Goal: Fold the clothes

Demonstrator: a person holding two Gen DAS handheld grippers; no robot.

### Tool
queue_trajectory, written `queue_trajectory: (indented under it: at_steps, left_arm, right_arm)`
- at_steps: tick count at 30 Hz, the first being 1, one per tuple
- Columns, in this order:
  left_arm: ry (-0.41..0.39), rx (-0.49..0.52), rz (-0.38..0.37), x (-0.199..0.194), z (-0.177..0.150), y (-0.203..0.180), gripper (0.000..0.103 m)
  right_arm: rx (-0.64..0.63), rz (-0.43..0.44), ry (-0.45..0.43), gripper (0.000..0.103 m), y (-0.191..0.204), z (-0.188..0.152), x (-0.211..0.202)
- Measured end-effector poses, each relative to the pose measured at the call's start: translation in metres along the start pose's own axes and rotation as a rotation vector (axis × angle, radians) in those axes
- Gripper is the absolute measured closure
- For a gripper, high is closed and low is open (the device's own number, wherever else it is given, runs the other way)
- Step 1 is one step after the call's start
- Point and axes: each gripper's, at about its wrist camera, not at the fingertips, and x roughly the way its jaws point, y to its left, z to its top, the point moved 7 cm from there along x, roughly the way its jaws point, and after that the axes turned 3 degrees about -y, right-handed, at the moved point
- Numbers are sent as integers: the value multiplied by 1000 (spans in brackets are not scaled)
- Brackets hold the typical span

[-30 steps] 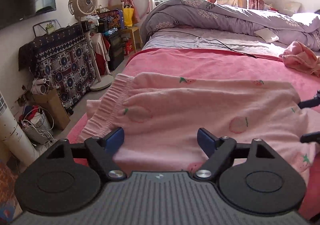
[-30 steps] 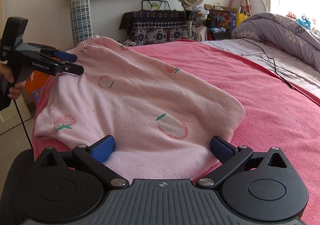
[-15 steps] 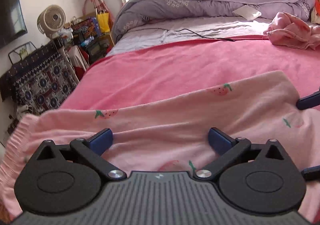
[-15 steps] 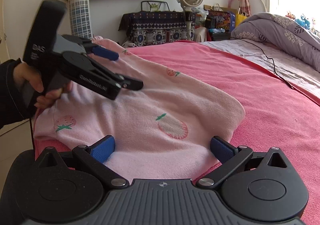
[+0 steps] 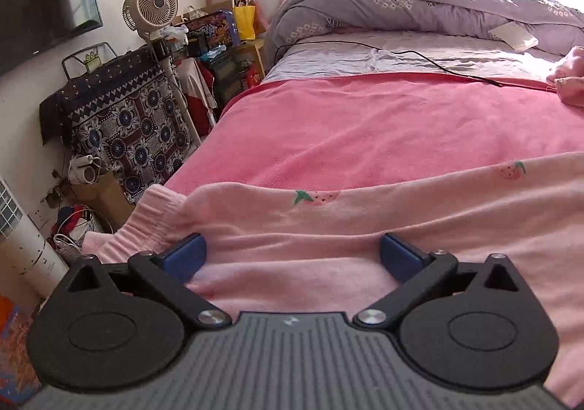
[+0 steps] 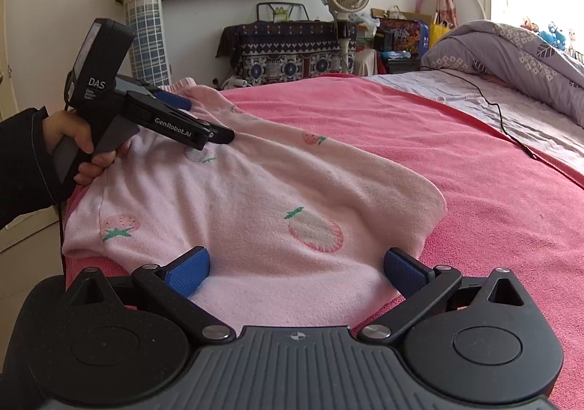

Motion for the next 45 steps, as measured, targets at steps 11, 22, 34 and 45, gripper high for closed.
queue_trajectory:
  at_steps: [11, 22, 34, 45]
  left_arm:
    - [-16, -50, 190, -31, -16, 65, 0]
    - [-51, -83, 248, -62, -20, 95, 0]
    - [-87, -152, 115, -95, -31, 68, 1]
    - [-299, 149, -357, -123, -5, -161, 0]
  right_arm:
    - [0, 1, 0, 0, -3, 0, -1]
    - [143, 15, -91, 0, -16, 6, -40]
    - [763, 77, -115, 4, -109, 7, -10]
    - [794, 121, -54, 58, -132, 9, 7]
